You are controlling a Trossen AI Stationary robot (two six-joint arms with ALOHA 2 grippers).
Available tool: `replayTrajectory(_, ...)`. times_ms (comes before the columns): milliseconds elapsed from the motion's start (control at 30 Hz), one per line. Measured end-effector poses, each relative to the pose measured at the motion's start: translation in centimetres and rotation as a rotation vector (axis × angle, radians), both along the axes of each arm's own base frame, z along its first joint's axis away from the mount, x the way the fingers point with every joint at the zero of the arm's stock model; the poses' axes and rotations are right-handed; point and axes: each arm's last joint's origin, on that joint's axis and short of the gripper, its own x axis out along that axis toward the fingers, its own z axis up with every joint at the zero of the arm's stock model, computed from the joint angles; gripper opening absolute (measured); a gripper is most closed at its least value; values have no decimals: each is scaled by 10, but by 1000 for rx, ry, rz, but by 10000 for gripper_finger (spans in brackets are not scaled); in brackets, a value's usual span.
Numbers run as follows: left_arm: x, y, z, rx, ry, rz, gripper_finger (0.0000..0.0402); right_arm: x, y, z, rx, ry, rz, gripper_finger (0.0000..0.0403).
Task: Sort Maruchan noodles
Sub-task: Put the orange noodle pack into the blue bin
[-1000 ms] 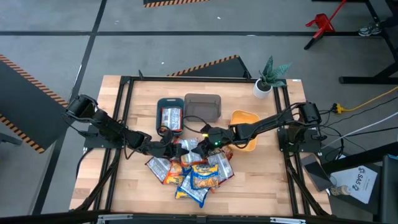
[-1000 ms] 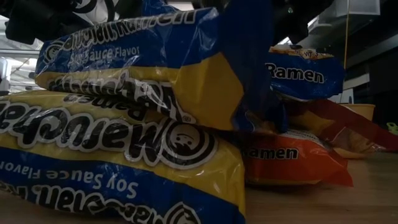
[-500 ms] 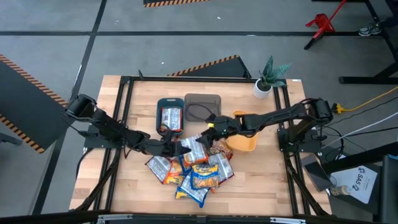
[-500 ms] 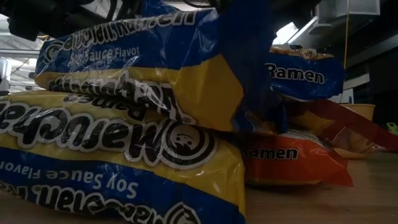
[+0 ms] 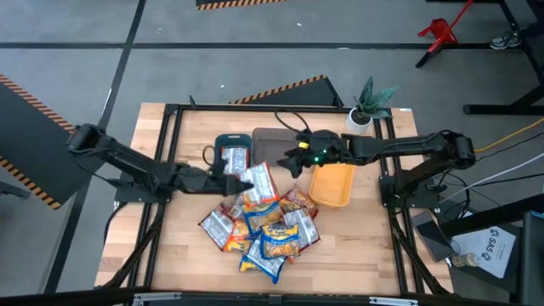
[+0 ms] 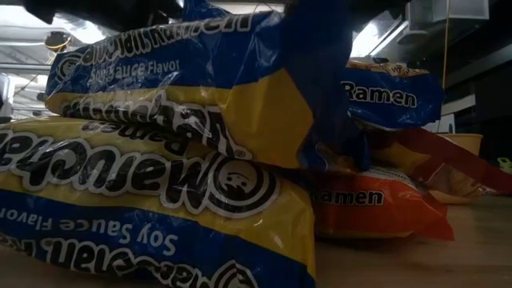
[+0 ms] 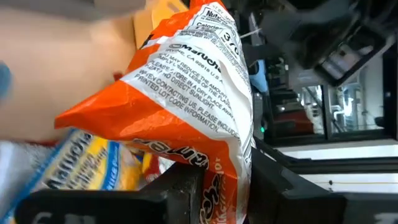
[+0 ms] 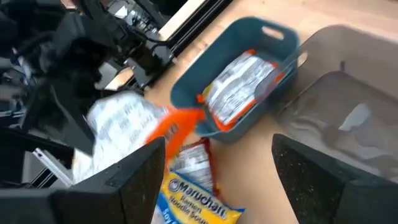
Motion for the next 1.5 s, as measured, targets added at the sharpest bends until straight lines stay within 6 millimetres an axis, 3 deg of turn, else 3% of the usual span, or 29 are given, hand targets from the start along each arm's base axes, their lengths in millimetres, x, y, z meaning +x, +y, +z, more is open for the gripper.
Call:
replayTrajectory(133,-18,24,10,43,60,24,84,-1,-2,0,-8,7,1,280)
replayTrajectory(333,-45,56,7,103,234,34,84,-2,-1,-3,-34,47,17,280)
replayTrajectory(833,-58,119,-17,174,467,-59,84,-4,-1,-6,-66,79,37,280)
replayTrajectory(1267,-52,142,-43,126,550,-168,84,-4,-1,-6,-69,80,40,280)
replayTrajectory(1500,-51,148,-45,145,565,-125,84,-4,-1,-6,-71,81,40,280)
